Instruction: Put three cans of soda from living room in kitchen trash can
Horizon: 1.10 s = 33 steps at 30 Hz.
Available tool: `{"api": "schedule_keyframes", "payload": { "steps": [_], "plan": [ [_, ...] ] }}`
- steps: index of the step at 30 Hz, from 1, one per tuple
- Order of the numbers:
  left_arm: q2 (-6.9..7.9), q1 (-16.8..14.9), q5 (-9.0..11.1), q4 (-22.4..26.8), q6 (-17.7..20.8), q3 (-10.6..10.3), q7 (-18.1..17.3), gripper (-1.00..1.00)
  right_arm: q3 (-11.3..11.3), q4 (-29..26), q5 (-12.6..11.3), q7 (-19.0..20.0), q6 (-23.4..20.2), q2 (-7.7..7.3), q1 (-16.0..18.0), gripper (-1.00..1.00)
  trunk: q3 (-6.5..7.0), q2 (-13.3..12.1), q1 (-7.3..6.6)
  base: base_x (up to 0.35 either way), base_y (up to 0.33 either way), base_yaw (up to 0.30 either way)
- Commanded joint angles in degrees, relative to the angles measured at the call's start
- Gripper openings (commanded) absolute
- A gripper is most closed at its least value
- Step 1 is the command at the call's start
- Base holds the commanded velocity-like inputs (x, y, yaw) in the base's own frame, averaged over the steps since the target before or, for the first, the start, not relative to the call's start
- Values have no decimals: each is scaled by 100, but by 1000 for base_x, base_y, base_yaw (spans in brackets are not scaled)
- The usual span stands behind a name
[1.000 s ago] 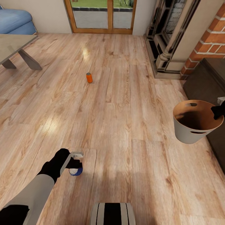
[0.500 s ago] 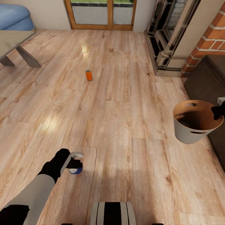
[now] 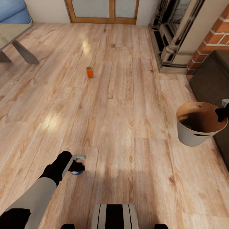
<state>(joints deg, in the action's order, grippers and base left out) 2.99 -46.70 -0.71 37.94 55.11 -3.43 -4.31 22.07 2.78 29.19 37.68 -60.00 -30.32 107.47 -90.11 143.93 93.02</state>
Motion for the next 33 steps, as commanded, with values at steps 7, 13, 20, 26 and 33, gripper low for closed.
{"api": "schedule_keyframes", "payload": {
  "steps": [7, 13, 20, 26, 33],
  "plan": [
    [3, -1, 3, 0, -2, 0, -2, -100, 25, 2, 8, 2, 0, -44, 2, -100, 0, 0, -1, 0, 0, 0],
    [8, 3, 3, 176, -4, 2, -23, -100, 40, 1, 13, 2, 0, -74, 2, -100, 0, 0, -1, 0, 0, 0],
    [6, 3, 1, 229, 0, 9, -14, -100, 84, 3, 8, 2, 0, -88, 0, -100, 88, -5, -11, 0, 0, 0],
    [1, 3, 0, 231, 0, 9, -13, -100, 92, 3, 9, 2, 0, -108, -6, -100, 221, -13, -26, 0, 0, 0],
    [0, 3, -1, 231, 6, 6, -30, -100, 88, -7, 11, 2, 0, -95, -126, -100, 376, -22, -44, 0, 0, 0]
  ]
}}
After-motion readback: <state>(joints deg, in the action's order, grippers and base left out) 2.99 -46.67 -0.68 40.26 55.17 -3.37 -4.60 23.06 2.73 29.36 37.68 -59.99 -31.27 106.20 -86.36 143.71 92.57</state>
